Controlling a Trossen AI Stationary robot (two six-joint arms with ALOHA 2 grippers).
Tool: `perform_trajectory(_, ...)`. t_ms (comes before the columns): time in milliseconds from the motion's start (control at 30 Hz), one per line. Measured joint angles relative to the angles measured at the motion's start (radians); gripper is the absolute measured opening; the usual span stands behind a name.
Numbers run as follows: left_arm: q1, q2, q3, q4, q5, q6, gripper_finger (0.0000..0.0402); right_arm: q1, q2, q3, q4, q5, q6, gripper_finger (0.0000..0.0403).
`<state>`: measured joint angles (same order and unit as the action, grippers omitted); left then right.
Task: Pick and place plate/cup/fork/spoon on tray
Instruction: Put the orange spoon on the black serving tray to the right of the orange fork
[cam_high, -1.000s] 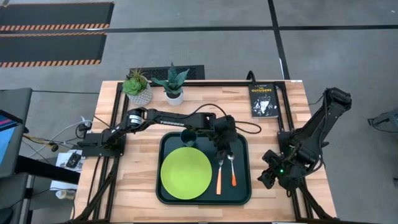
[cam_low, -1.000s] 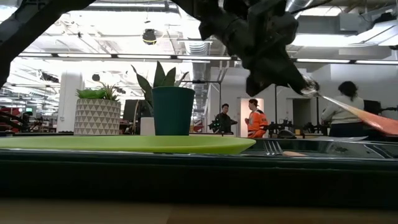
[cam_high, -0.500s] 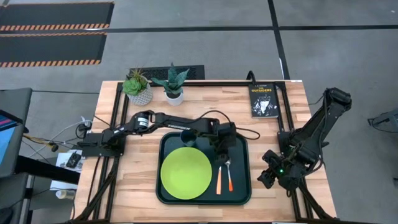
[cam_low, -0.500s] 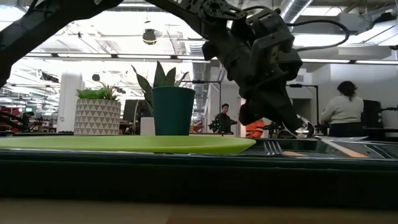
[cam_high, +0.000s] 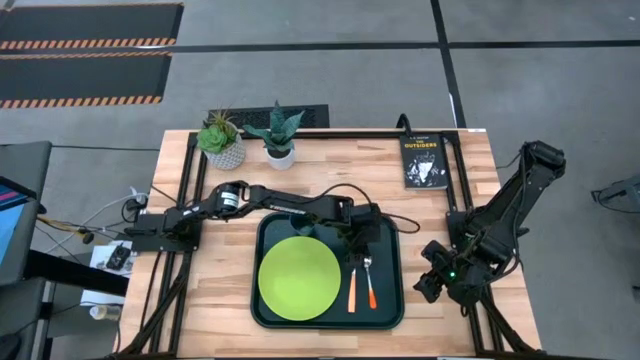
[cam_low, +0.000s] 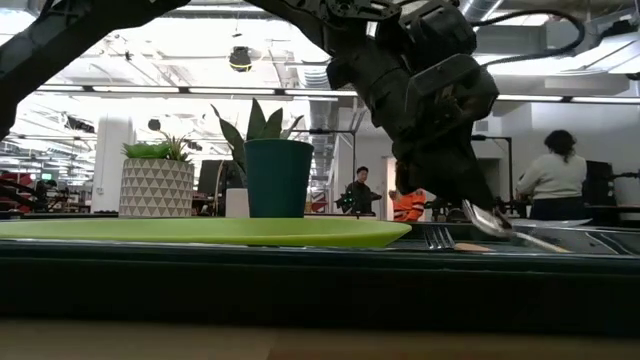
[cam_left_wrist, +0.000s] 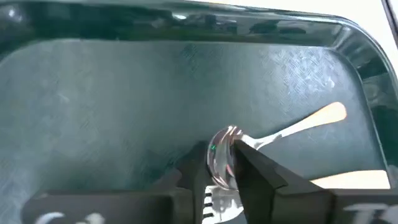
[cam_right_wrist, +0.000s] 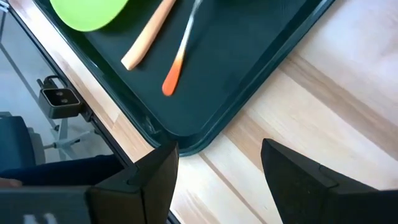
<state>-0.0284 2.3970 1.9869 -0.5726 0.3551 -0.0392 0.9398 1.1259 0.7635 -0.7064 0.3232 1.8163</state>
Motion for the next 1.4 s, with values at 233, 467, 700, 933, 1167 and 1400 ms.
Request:
perform_trajectory(233,-0.011,0.000,0.000,0.045,-0.056,0.020,0.0107,0.000,0.000,0.000,-0.015,0.029,-0.003,0.0249)
perform_trajectory(467,0.018,-0.030,-0.001,0.058,0.040,-0.052,0.0125,-0.004,0.000,0.000,-0.033,0.049,-0.016,0.0249)
perform_trajectory(700,0.094,-0.257,-0.001,-0.086,0.191,-0.043,0.0125,-0.142,0.061,0.000,-0.001,0.042,-0.124,0.0249)
perform_trajectory(933,0.104,-0.577,0.001,-0.184,-0.044,0.031,0.0126,-0.377,0.223,0.000,0.352,-0.114,-0.532,0.0230)
perform_trajectory(1167,0.079,-0.820,0.000,-0.291,-0.267,0.020,0.0126,-0.518,0.350,0.000,0.433,-0.291,-0.664,0.0116)
perform_trajectory(1400,0.046,-0.957,0.000,-0.381,-0.424,-0.028,0.0126,-0.553,0.383,0.000,0.459,-0.302,-0.669,0.0010)
